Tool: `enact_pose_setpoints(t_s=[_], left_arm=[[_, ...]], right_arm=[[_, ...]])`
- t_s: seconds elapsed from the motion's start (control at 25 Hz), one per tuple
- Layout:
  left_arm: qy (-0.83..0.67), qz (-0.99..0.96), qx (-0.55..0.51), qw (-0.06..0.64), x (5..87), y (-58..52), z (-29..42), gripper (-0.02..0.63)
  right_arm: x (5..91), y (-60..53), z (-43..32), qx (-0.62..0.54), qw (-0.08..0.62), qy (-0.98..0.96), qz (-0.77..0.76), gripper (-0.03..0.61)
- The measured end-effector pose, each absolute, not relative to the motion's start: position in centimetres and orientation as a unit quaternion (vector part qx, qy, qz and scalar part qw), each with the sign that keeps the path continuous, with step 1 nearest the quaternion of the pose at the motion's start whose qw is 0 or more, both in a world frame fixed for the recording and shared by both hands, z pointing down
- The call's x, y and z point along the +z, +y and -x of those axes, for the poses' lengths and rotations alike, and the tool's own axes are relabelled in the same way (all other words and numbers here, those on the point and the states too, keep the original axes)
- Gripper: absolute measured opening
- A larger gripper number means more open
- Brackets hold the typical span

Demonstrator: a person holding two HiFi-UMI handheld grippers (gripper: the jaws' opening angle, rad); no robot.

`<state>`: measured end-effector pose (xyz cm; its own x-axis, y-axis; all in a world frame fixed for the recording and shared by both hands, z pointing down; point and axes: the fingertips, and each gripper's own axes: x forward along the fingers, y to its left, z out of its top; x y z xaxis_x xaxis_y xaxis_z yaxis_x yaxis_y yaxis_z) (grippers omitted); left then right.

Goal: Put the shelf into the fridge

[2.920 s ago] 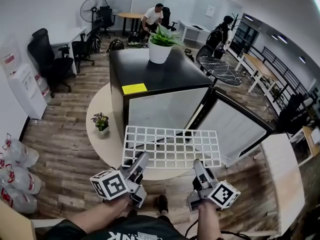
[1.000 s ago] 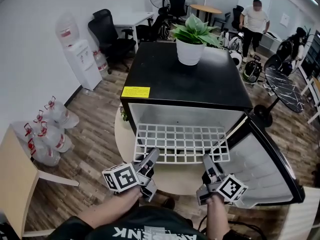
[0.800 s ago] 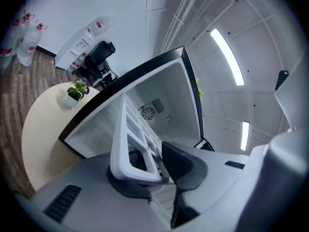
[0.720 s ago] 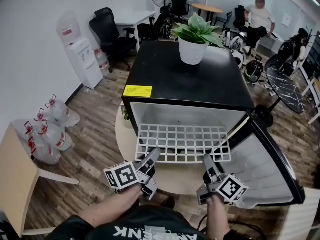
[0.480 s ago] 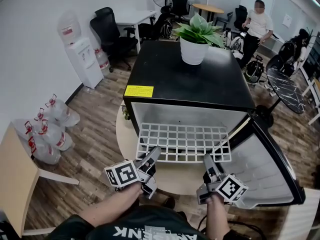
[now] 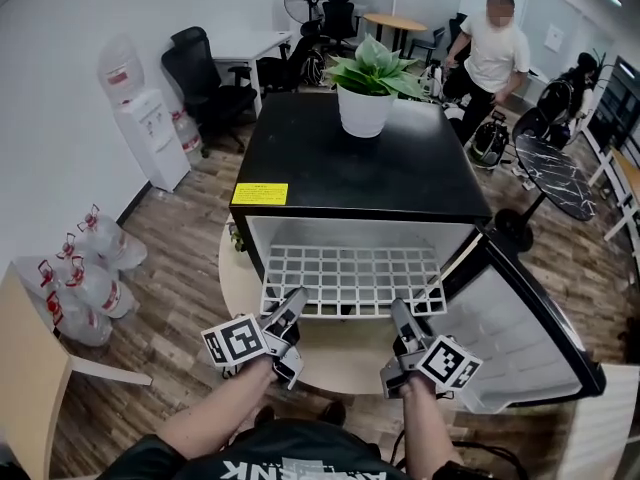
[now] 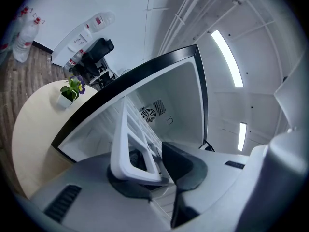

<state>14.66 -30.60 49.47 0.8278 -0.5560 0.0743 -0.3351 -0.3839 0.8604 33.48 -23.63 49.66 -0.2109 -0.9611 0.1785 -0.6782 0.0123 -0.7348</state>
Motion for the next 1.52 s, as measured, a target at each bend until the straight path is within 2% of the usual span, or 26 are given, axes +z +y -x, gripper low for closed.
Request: enact_pose_setpoints(t_s=[0.28, 0.64, 1.0, 1.28, 1.52], left_arm=[[-0.267, -0.823, -0.111, 0.489, 49.6, -31.7, -14.8, 0.081], [-0.260, -0.826, -0.109, 0.488, 49.6, -32.0, -14.8, 0.081], [-0.251, -0.830, -0.113, 0.485, 49.5, -31.5, -14.8, 0.078], [-0.252, -0.829, -0.115, 0.486, 49.6, -31.7, -15.2, 0.078], [-0.258, -0.832, -0.118, 0.477, 49.6, -33.0, -15.6, 0.080]], right_arm=[[49.7, -24.5, -32.9, -0.369, 0.209, 0.695, 0.581, 0.141], [49.3, -21.4, -31.7, -0.309, 0.164, 0.708, 0.614, 0.156], [49.5, -21.2, -31.1, -0.255, 0.087, 0.716, 0.645, 0.080], [49.8, -21.7, -31.8, -0.231, 0.073, 0.721, 0.650, 0.044], [50.0, -23.0, -32.3, -0.231, 0.069, 0.723, 0.647, 0.039]])
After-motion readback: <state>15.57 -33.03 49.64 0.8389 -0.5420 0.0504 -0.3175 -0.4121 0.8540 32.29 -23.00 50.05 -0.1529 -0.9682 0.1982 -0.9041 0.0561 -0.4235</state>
